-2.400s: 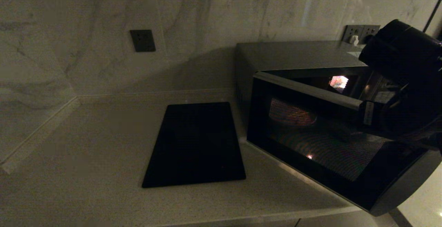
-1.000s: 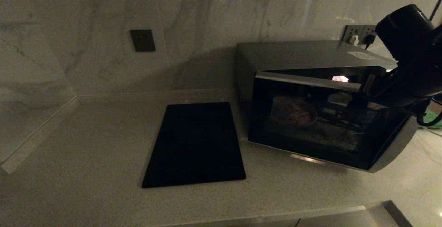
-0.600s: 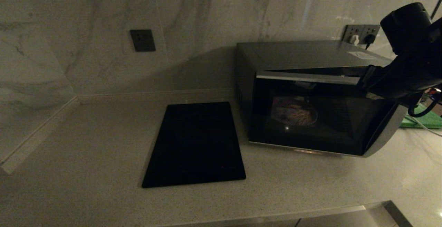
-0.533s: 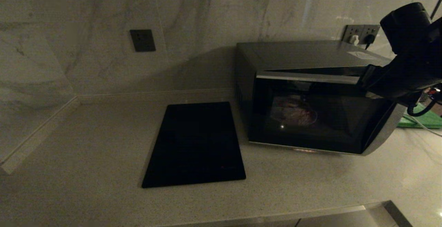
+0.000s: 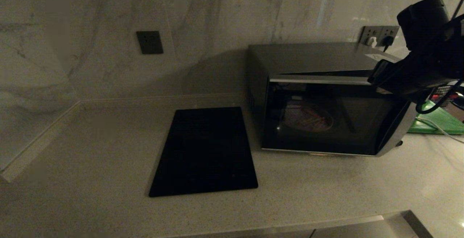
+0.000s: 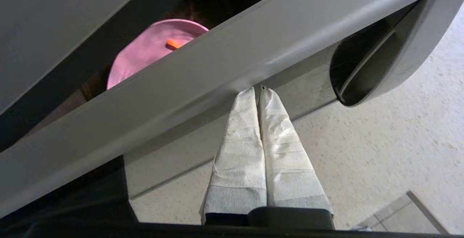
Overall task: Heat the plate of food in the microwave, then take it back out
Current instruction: Close the microwave oven
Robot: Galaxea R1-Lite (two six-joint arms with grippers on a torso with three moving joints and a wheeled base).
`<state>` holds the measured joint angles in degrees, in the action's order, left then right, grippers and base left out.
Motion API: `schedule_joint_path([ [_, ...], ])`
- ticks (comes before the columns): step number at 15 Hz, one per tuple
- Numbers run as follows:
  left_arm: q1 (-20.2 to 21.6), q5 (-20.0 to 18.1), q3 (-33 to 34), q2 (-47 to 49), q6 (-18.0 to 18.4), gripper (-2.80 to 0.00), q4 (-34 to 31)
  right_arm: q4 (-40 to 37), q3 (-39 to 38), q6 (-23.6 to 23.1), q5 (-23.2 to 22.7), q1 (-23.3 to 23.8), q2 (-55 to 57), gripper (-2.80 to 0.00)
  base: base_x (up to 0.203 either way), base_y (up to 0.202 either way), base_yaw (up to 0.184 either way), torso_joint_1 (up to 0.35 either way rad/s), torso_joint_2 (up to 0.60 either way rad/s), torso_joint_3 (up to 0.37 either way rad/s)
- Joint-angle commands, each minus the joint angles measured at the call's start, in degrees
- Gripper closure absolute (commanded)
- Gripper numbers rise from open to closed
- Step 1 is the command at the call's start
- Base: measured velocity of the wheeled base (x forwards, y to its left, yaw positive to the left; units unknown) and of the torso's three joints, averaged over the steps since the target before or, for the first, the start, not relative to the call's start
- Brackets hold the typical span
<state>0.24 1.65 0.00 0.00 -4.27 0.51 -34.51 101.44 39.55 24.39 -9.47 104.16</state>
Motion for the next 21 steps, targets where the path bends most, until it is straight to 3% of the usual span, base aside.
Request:
schedule_joint_path([
  [1, 0.02, 0.02, 0.0, 0.09, -0.04, 0.0, 0.02, 0.82, 0.08, 0.09, 0.13, -0.02, 0.82, 0.0, 0.0, 0.0, 0.0, 0.0, 0.0, 0.0],
  [21, 0.02, 0.02, 0.0, 0.09, -0.04, 0.0, 0.02, 9.11, 1.45, -2.1, 0.3, 0.82, 4.53, 0.0, 0.0, 0.0, 0.0, 0.0, 0.0, 0.0],
])
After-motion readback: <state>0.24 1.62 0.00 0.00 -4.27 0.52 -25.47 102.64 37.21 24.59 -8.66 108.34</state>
